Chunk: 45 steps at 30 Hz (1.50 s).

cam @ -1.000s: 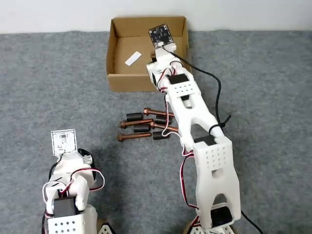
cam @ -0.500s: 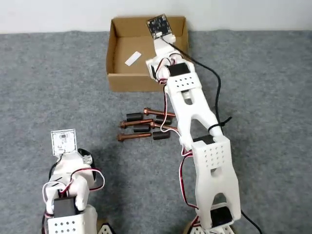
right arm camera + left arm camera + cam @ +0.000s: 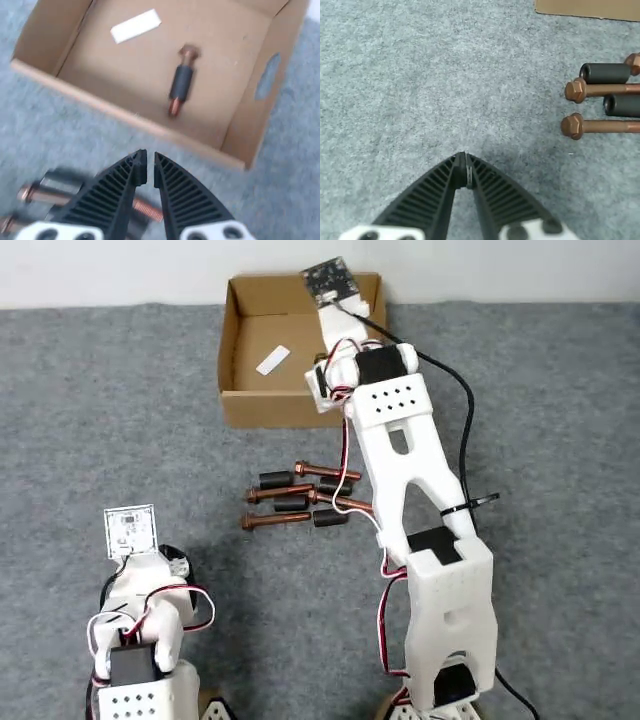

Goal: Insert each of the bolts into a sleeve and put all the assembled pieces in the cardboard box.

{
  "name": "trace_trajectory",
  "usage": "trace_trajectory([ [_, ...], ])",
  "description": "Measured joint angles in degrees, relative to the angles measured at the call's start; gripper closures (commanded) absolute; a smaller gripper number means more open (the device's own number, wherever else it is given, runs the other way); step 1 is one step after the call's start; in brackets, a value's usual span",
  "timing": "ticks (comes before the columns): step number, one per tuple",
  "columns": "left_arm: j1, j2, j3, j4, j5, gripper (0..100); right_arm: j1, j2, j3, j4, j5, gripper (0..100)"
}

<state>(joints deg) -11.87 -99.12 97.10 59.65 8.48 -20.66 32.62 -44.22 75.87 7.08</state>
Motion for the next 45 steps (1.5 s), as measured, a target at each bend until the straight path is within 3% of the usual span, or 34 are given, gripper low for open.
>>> trace_trajectory([
  [5,0.0,0.0,0.0,0.0,0.0,99,-1.67,-2.37,-0.26,10.02,1.67,99.0],
  [12,0.0,0.0,0.0,0.0,0.0,99,-4.92,-3.6,-0.35,24.44,14.24,99.0],
  [19,0.0,0.0,0.0,0.0,0.0,99,-5.54,-9.05,4.92,24.53,21.27,99.0],
  [27,0.0,0.0,0.0,0.0,0.0,99,-7.21,-20.57,28.4,24.62,27.16,97.8],
  [34,0.0,0.0,0.0,0.0,0.09,99,-7.21,-20.66,37.8,19.52,32.09,74.0],
  [45,0.0,0.0,0.0,0.0,0.09,99,-9.23,-13.89,38.24,9.93,37.1,80.5],
])
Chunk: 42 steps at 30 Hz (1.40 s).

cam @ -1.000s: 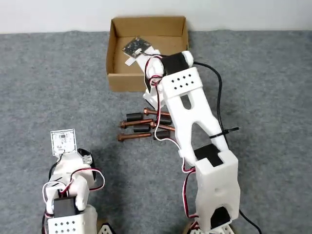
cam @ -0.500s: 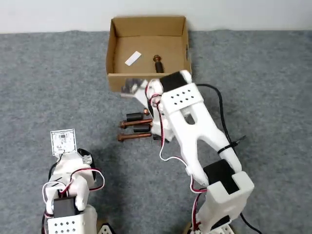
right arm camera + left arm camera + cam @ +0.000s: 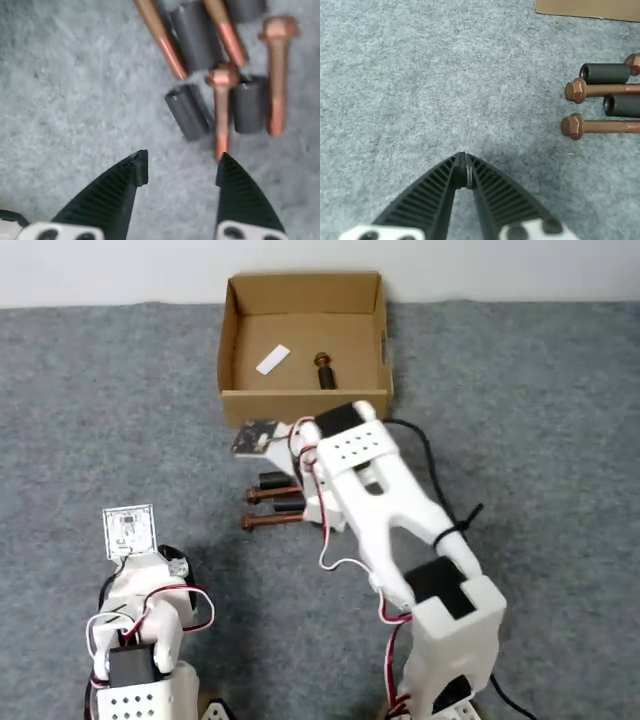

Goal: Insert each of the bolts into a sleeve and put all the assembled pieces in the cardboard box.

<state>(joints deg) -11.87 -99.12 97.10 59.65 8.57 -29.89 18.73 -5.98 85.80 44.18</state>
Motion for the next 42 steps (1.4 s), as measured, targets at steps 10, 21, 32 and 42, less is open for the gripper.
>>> trace_trajectory([
  [10,0.0,0.0,0.0,0.0,0.0,99,-0.88,5.8,0.0,-5.8,0.35,80.8],
  [21,0.0,0.0,0.0,0.0,0.0,99,-0.88,12.4,-0.62,-6.42,0.35,88.7],
  [32,0.0,0.0,0.0,0.0,0.0,99,-0.88,13.54,-6.68,-1.41,-2.55,98.9],
  [42,0.0,0.0,0.0,0.0,0.0,99,0.97,11.6,-23.74,14.51,-14.24,98.9],
])
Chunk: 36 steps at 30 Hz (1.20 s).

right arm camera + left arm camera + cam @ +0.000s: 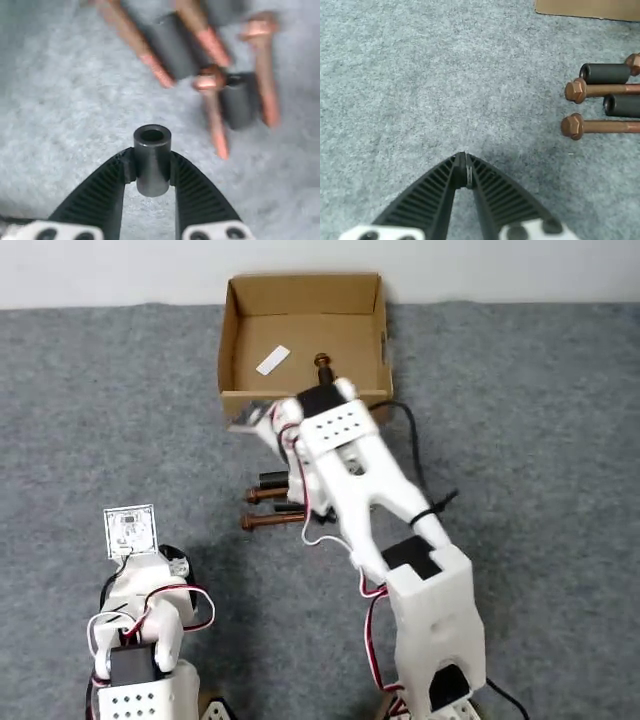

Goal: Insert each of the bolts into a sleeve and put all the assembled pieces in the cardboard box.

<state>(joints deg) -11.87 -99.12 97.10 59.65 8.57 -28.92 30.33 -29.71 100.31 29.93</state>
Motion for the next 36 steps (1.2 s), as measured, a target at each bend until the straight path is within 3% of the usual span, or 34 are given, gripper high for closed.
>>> trace_trajectory([
  [6,0.0,0.0,0.0,0.0,0.0,99,2.9,-11.34,1.32,0.18,-12.84,98.9],
  [13,0.0,0.0,-4.84,1.14,0.0,99,10.81,-29.01,16.88,0.18,-27.34,98.9],
  [20,7.03,1.58,-13.63,7.82,0.09,99,19.34,-47.47,31.65,0.18,-35.96,98.9],
  [27,8.79,17.14,-26.37,7.82,1.41,99,30.77,-63.3,42.37,0.18,-39.12,98.9],
  [36,21.89,53.19,-52.13,16.35,11.43,99,38.77,-78.95,53.1,0.18,-39.3,98.9],
])
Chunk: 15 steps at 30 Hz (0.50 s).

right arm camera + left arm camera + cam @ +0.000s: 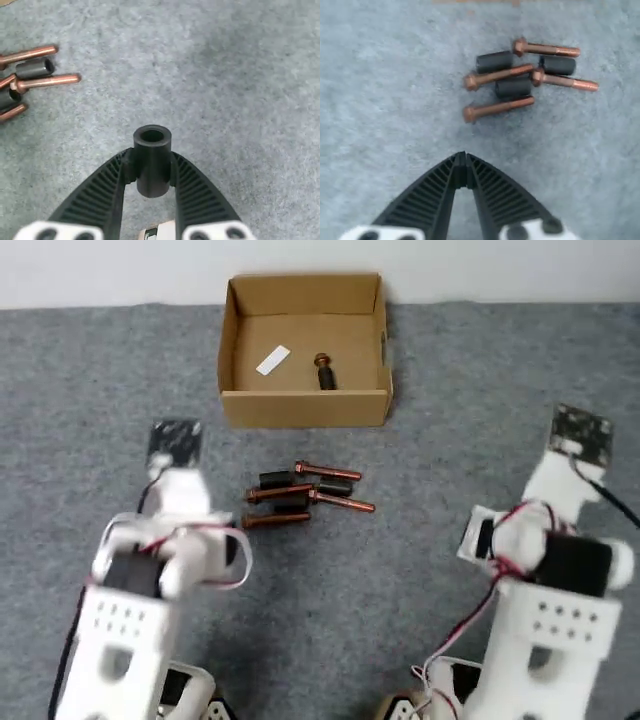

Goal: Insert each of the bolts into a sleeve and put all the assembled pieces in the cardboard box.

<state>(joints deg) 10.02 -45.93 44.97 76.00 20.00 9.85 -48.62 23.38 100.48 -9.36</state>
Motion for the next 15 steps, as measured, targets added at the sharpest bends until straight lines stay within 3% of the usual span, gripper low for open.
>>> trace_trajectory([
  [7,2.73,21.98,-11.96,0.18,10.64,99,3.78,-10.2,6.15,0.0,0.0,98.9],
  [15,3.25,36.04,-22.95,0.18,22.95,99,4.66,-16.44,6.51,0.0,0.0,98.9],
])
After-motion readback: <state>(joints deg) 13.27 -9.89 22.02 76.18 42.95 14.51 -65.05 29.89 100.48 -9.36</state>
